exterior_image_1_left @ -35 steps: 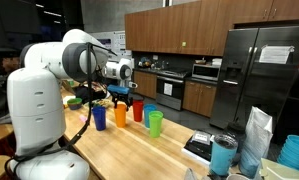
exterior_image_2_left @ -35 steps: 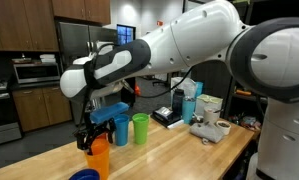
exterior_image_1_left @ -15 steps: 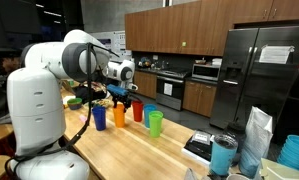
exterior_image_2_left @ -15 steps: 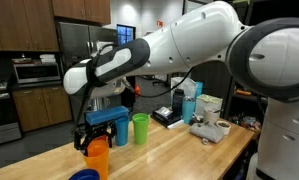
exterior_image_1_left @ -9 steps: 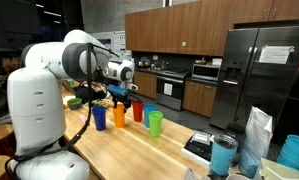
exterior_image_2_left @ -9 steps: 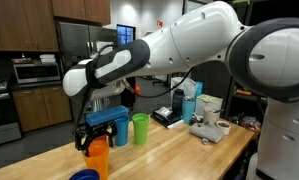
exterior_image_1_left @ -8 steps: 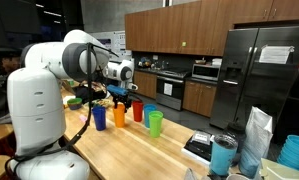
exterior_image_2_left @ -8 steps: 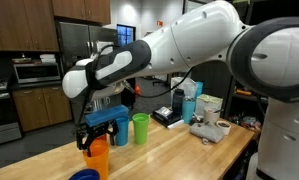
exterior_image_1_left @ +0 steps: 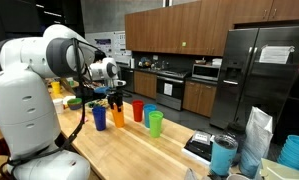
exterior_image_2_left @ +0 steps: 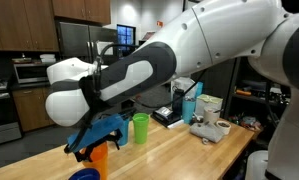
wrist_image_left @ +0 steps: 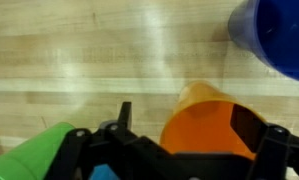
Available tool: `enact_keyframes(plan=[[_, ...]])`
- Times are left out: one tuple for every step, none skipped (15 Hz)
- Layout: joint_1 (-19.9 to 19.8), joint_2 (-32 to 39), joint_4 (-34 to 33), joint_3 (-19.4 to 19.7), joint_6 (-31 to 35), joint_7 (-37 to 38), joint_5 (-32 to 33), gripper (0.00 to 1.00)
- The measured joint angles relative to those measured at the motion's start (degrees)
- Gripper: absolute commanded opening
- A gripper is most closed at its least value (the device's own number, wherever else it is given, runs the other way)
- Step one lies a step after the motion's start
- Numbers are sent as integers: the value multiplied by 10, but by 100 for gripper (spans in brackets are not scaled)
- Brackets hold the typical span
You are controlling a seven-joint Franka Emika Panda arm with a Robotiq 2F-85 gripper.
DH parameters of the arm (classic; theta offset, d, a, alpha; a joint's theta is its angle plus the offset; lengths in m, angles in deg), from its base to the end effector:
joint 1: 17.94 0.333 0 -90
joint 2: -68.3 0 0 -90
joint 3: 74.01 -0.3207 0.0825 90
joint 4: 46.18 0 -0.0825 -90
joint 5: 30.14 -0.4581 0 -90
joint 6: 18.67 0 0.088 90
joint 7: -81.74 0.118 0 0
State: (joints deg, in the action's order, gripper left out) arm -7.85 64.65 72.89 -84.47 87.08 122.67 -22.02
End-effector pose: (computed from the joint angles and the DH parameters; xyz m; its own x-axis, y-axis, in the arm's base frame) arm 0.5459 0.1918 0.4054 0.9513 -0.3059 -0.0388 -0.2908 -0.9317 0.2176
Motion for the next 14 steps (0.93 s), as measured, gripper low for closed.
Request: enact_keyframes(plan=[[2,-5,8,-5,0,13,4,100],[4,-7,12,-6,0,18,6,100],[3,-7,13,-6,0,21,7,100],[3,-7,14,-5,0,21,7,100],[2,-7,14,-3,0,21,7,100],[2,-7,14,-3,0,21,7,100],[2,-7,14,-3,0,21,7,100],[2,-7,14,-3,0,21,7,100],[2,-7,14,-3,0,21,7,100],[2,-7,14,-3,0,21,7,100],[2,-7,14,-3,0,21,7,100],[2,-7,14,-3,0,21,7,100],[2,-7,14,-3,0,21,7,100],[2,-7,14,-3,0,21,7,100]])
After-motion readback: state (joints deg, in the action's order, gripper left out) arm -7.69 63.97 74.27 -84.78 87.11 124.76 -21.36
